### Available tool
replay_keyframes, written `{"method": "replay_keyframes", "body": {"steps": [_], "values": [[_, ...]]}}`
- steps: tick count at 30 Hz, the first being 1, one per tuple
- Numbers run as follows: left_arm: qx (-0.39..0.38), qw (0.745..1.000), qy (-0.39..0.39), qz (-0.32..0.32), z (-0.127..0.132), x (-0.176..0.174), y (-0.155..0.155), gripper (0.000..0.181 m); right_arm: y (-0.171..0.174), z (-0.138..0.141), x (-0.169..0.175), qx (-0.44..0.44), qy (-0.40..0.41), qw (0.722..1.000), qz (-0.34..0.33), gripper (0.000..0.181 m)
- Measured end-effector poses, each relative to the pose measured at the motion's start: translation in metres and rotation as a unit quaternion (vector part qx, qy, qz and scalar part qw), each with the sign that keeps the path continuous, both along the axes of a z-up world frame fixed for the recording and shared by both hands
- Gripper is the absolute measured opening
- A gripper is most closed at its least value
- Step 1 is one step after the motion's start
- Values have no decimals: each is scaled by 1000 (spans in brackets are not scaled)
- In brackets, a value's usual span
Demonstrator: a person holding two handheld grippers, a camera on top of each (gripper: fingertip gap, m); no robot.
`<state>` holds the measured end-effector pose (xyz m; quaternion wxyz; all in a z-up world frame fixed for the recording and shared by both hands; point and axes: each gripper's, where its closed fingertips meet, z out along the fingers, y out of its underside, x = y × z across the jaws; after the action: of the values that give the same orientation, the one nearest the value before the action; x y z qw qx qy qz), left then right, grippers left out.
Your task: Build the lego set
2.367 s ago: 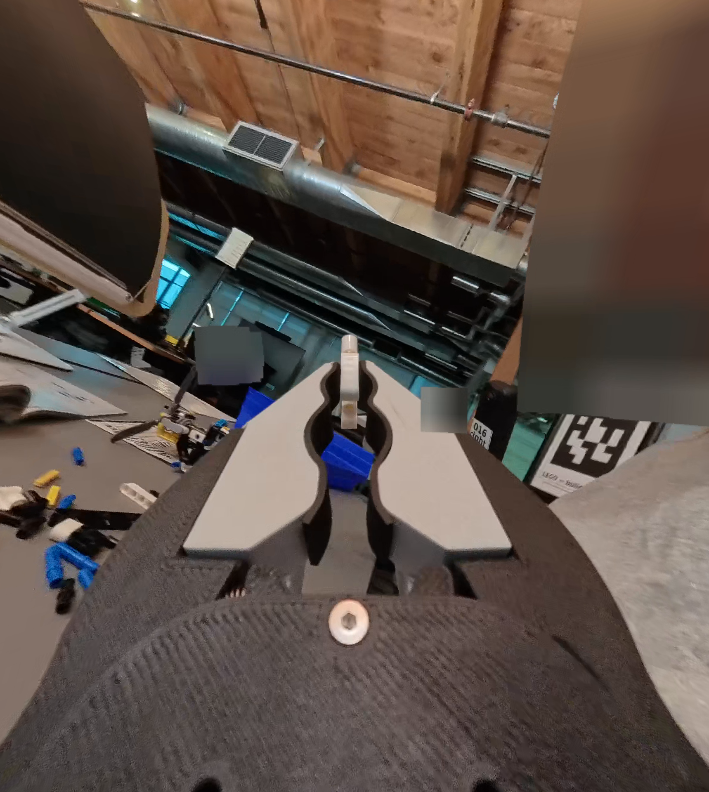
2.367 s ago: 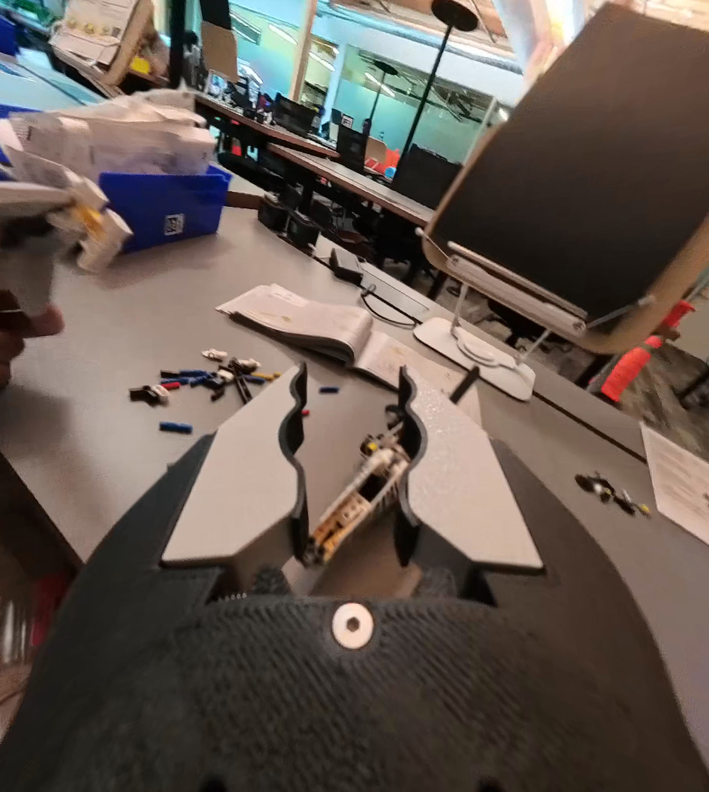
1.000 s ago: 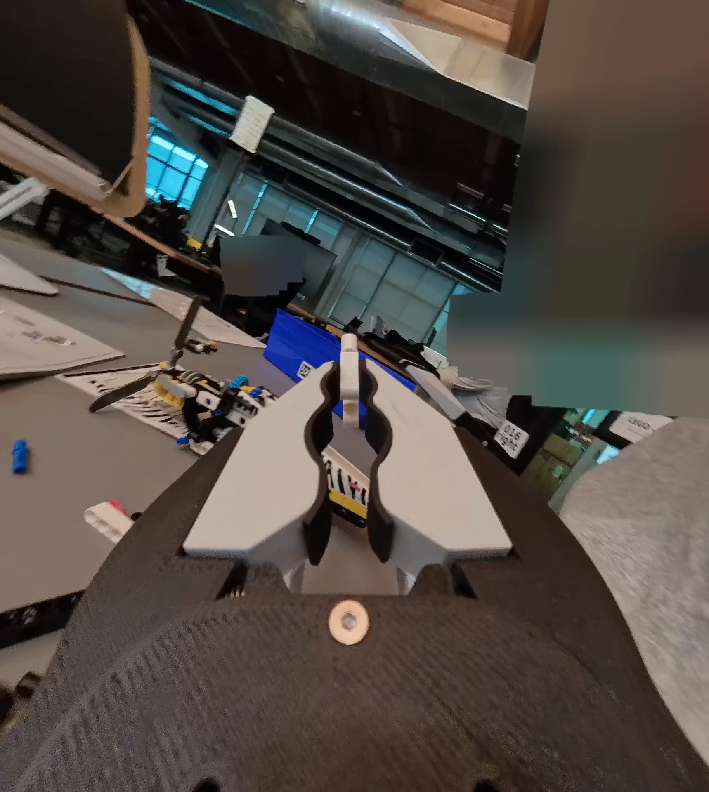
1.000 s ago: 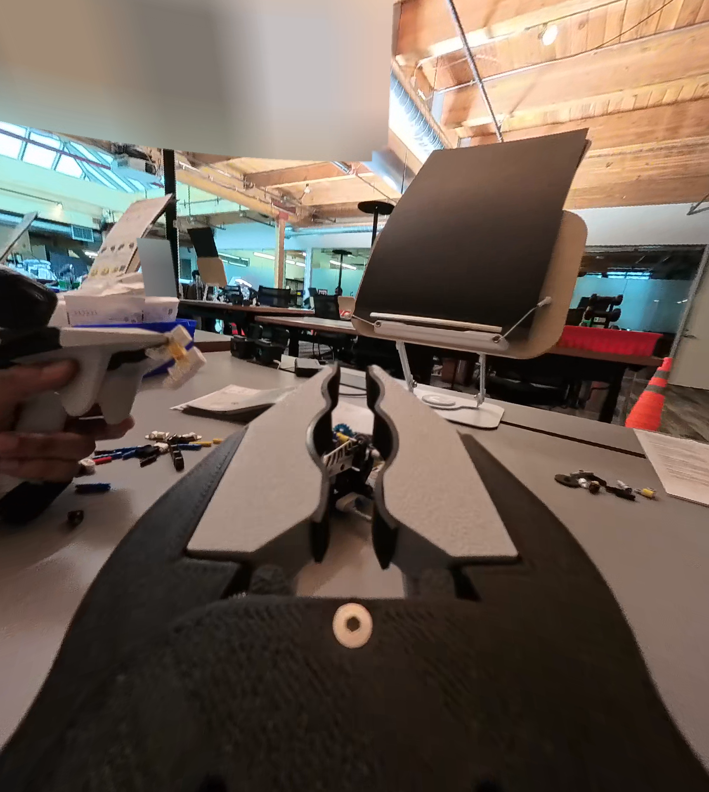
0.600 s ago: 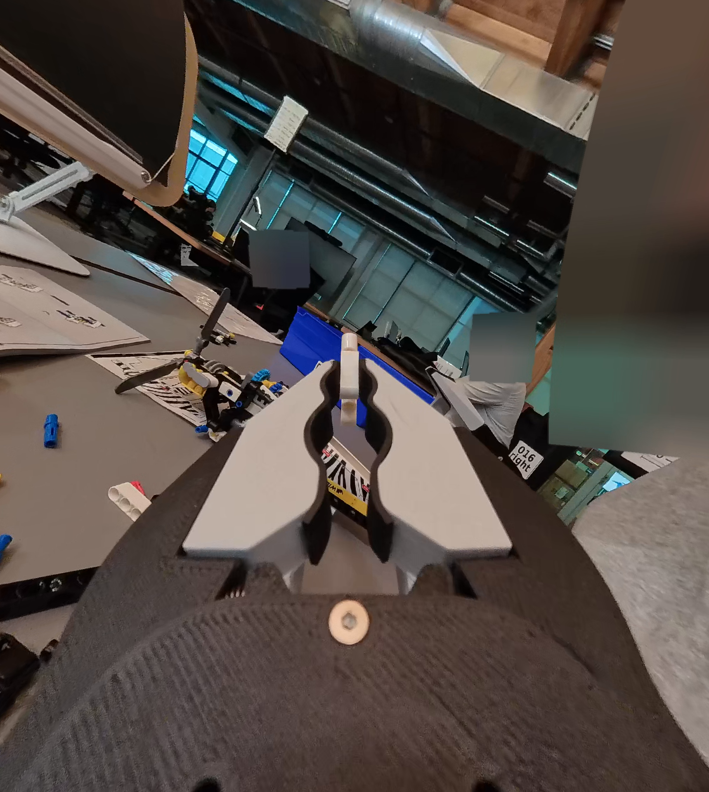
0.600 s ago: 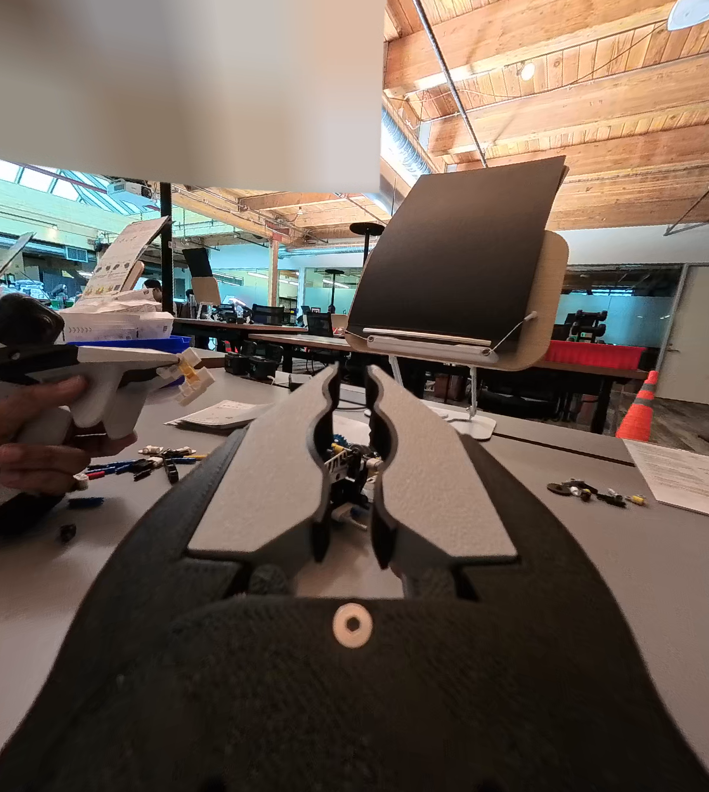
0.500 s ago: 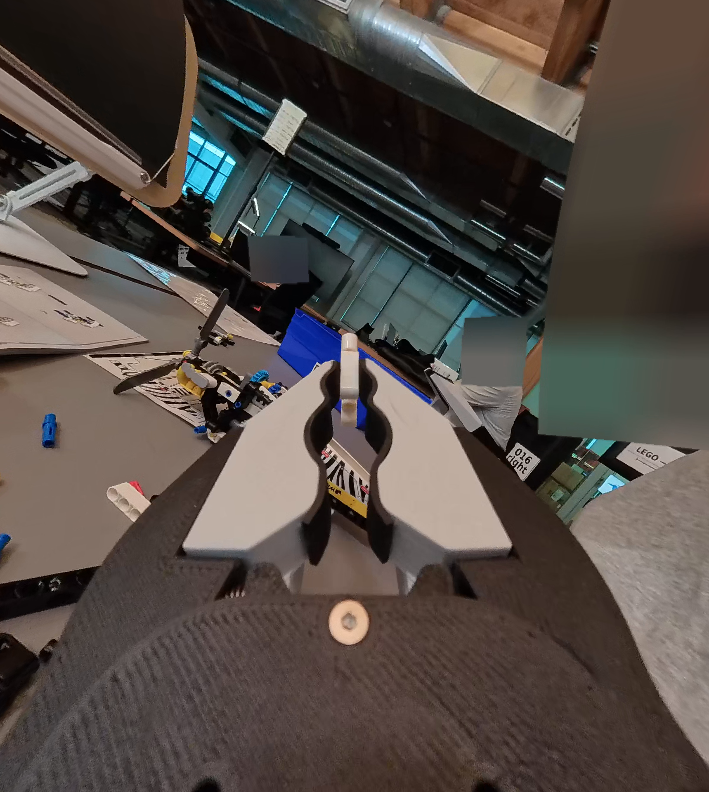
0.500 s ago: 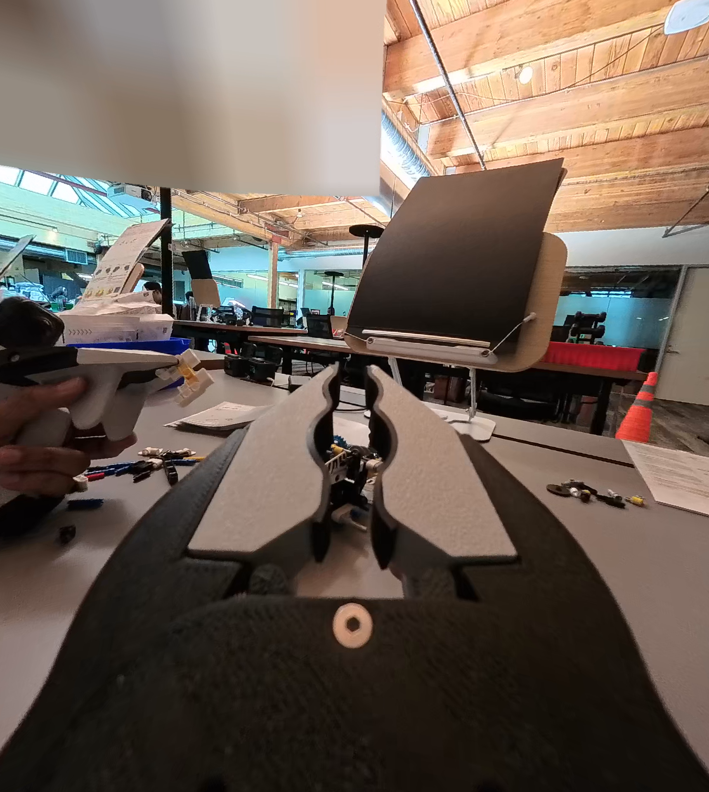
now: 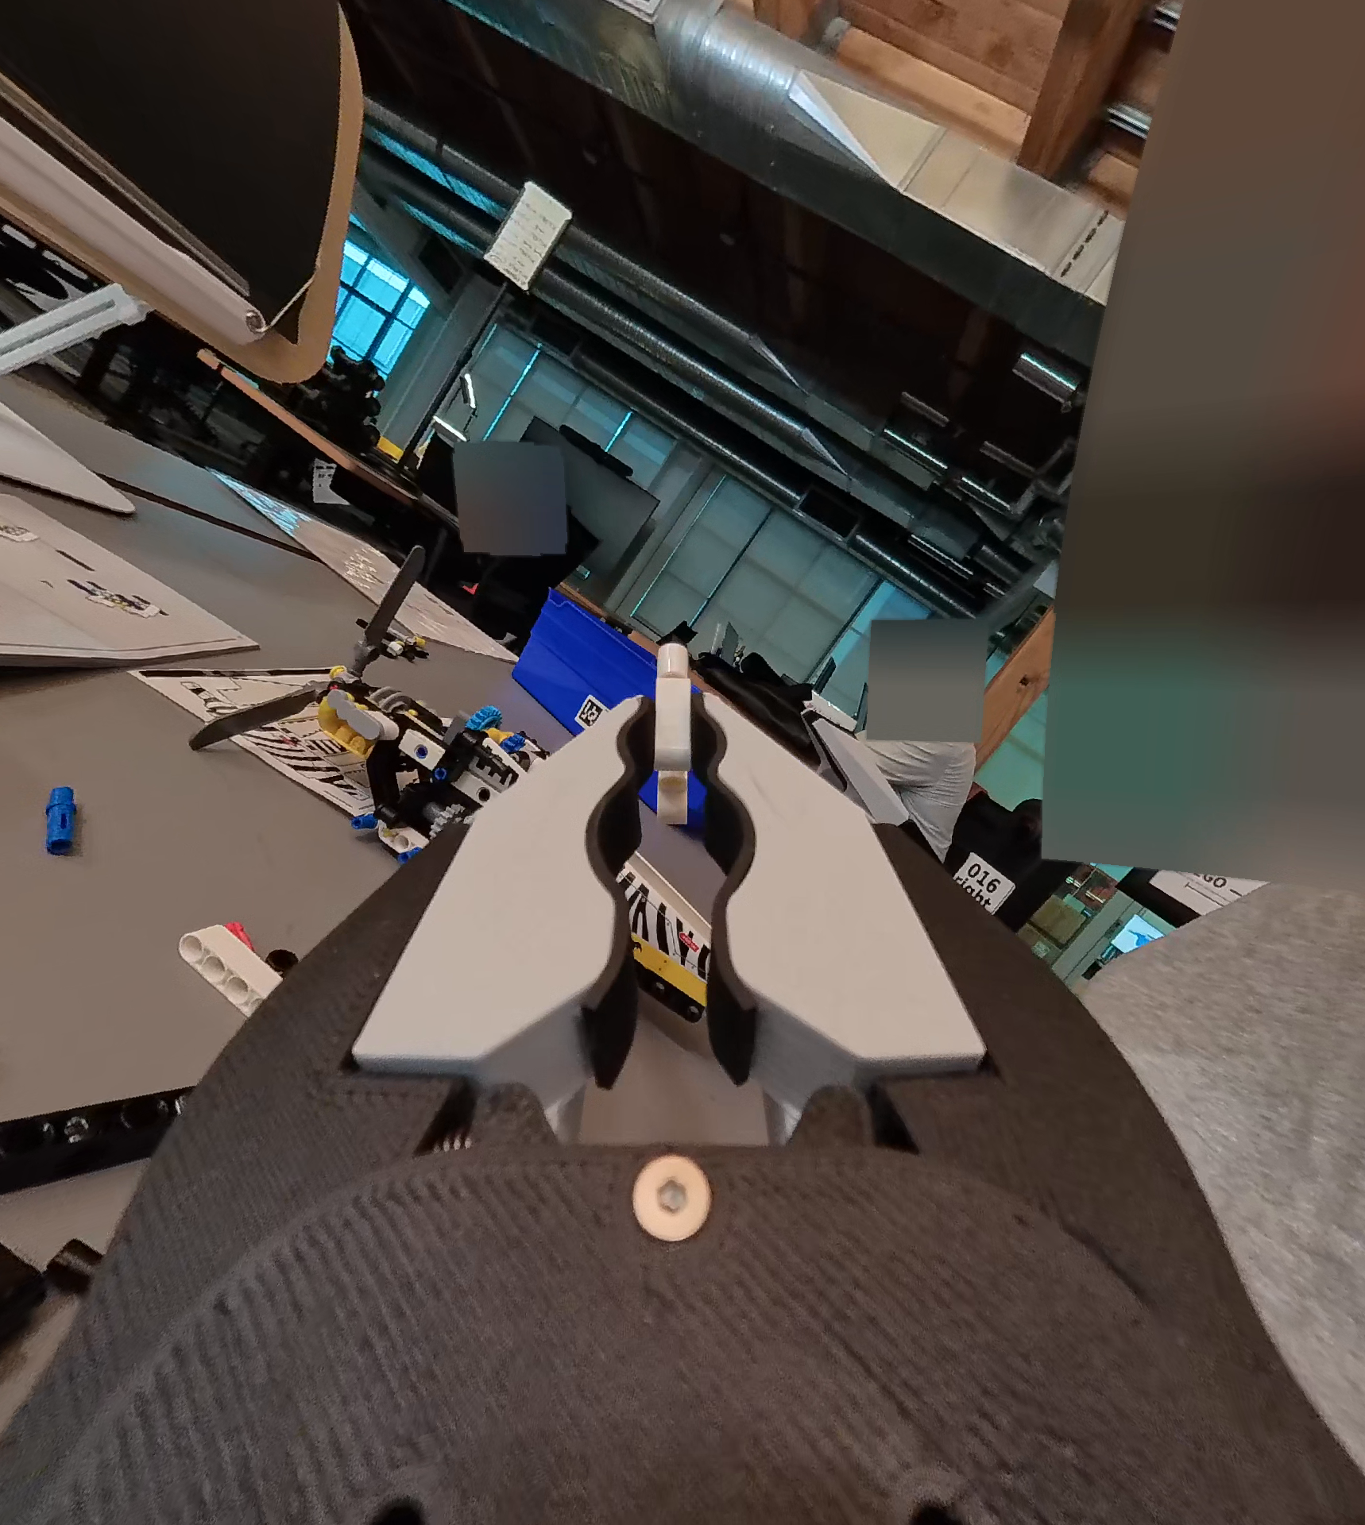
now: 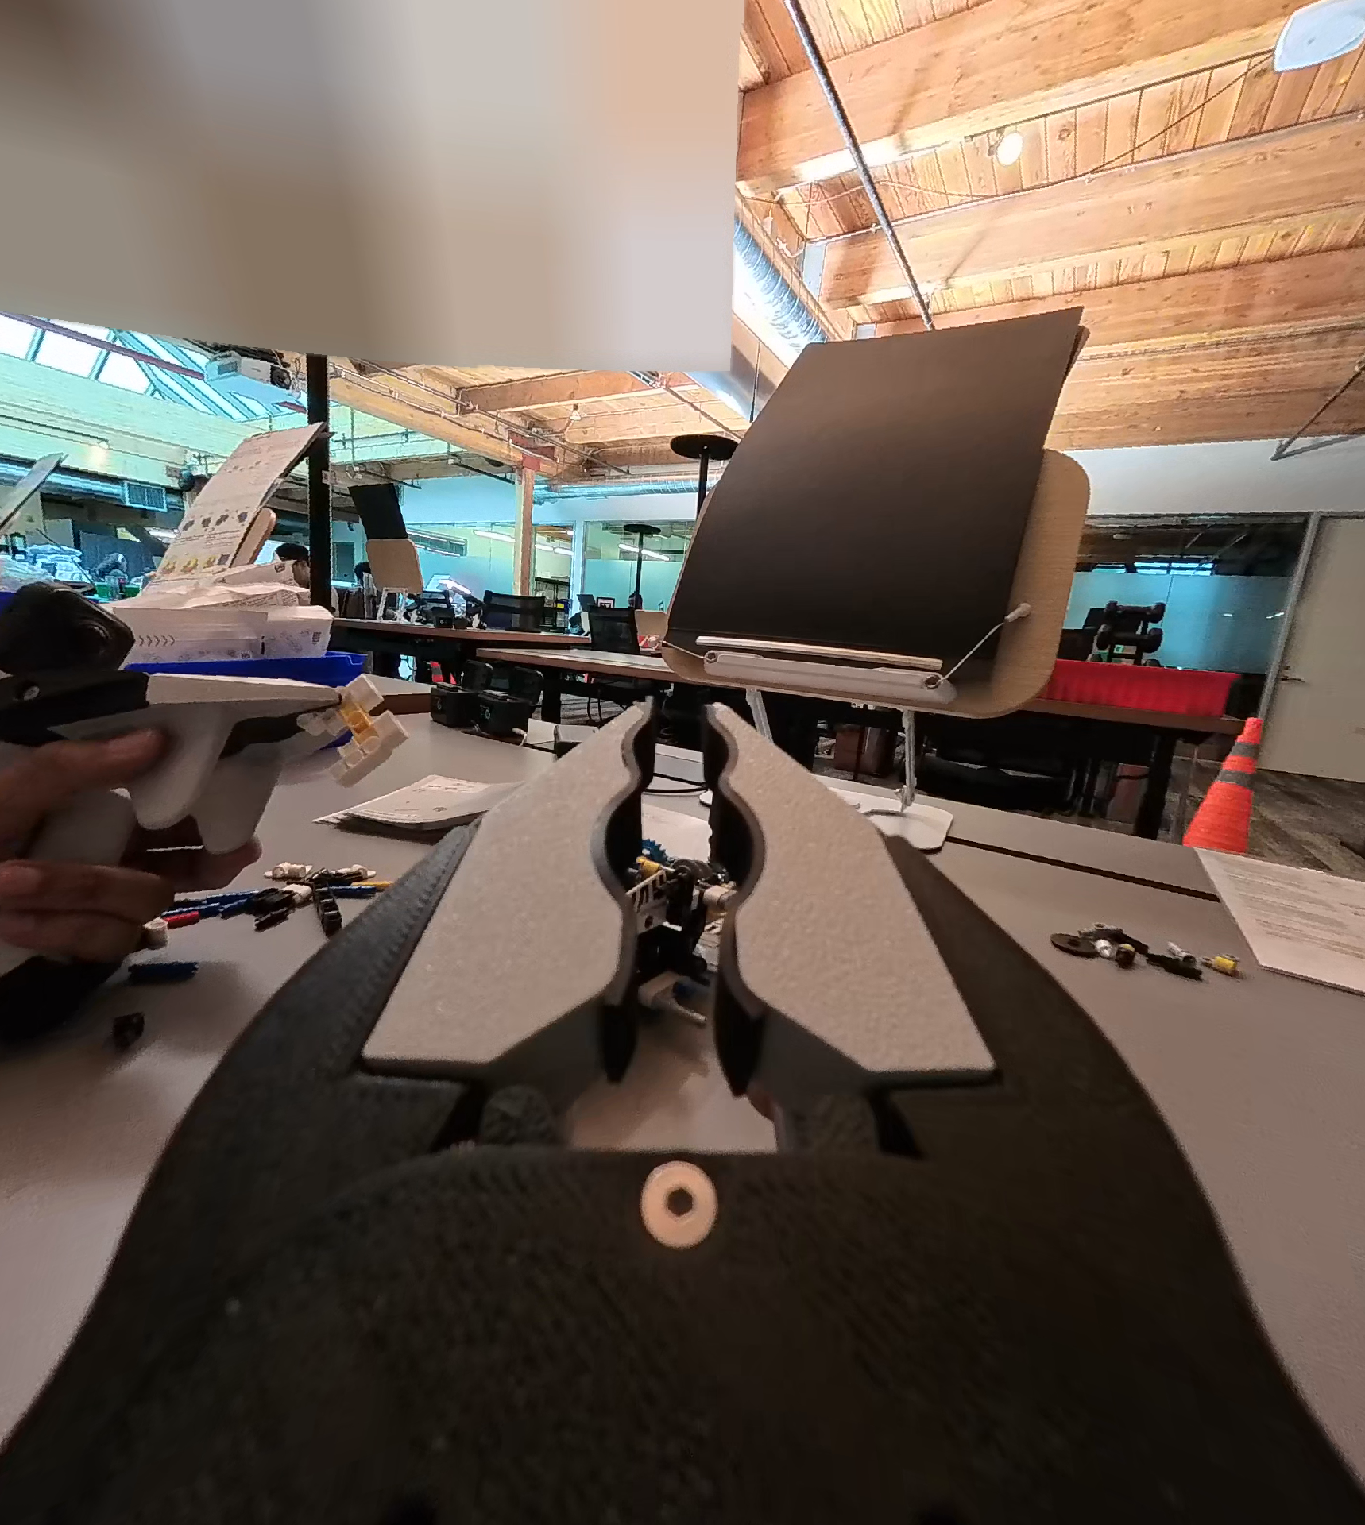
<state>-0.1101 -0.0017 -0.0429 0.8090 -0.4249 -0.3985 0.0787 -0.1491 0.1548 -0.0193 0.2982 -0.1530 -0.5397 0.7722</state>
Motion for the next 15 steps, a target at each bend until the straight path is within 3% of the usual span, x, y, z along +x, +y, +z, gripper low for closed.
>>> {"method": "replay_keyframes", "body": {"steps": [15], "values": [[1, 1000, 8, -1, 2, 2, 0, 6, 1, 0, 0, -2, 1, 1000, 0, 7]]}}
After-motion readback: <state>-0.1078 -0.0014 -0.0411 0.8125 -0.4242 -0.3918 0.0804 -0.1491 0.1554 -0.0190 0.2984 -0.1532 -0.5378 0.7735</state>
